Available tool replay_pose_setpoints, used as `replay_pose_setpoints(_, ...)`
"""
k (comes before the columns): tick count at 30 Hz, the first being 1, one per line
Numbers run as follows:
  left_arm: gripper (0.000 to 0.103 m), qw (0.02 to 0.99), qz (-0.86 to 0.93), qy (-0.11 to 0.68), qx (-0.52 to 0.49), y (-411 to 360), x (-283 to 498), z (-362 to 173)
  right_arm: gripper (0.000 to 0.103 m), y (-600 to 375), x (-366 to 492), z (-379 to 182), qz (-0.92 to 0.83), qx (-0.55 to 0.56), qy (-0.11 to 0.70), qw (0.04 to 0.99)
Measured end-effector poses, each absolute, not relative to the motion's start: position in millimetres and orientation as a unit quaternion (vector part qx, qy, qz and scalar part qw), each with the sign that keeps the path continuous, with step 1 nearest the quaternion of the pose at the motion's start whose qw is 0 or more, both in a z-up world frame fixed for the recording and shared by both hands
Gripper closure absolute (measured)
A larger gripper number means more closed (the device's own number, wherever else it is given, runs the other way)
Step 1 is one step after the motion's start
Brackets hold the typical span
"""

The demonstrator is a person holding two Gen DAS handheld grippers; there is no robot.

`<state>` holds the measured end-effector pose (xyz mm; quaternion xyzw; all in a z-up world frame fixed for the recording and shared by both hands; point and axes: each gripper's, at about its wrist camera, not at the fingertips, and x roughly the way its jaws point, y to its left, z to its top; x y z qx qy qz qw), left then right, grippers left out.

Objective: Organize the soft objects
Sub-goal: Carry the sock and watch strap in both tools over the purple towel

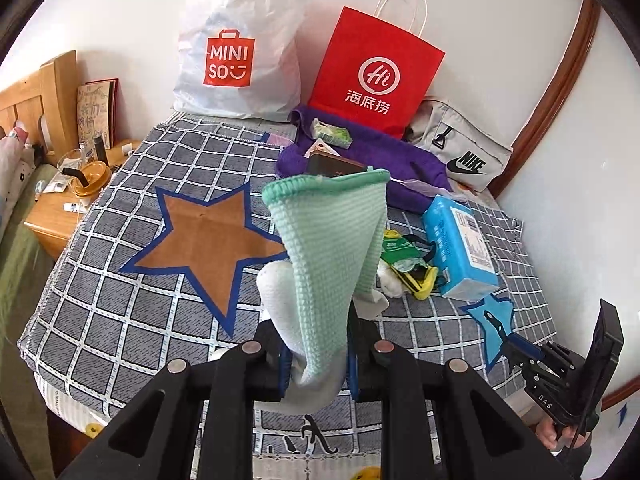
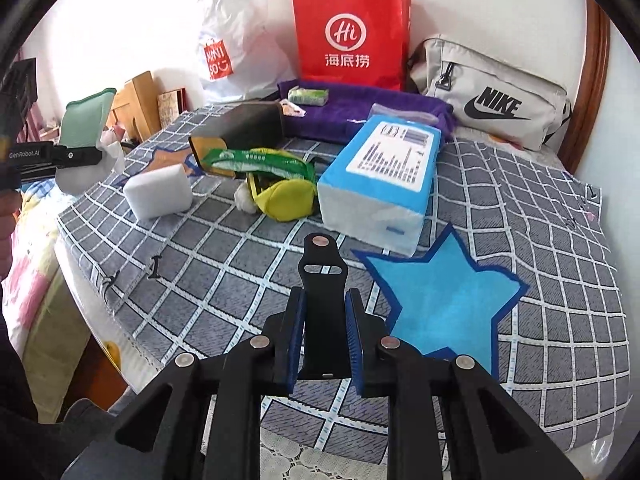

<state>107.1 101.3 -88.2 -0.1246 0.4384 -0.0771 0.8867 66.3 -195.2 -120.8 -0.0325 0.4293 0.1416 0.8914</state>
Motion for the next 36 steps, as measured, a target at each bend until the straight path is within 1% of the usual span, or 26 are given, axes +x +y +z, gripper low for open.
replay_pose_setpoints(4, 0.083, 0.883, -0.084, 0.443, -0.132, 97, 111, -86, 0.083, -199, 70, -109, 0.136, -0.025, 0.422, 0.896)
replay_pose_setpoints(20, 0.083, 0.883, -0.086, 0.449, -0.109, 69, 143, -68, 0.083, -217, 103, -74, 0.123, 0.007, 0.397, 0.91)
replay_pose_setpoints(28, 0.083, 0.878, -0.087, 0.458, -0.105, 59, 173, -64, 0.083, -219, 130, -58, 0.134, 0.012, 0.378, 0.916)
replay_pose_setpoints(36, 0.083, 0.877, -0.081, 0.463, -0.104, 55, 206, -60, 0.083, -220, 177, -47, 0.135, 0.011, 0.366, 0.921)
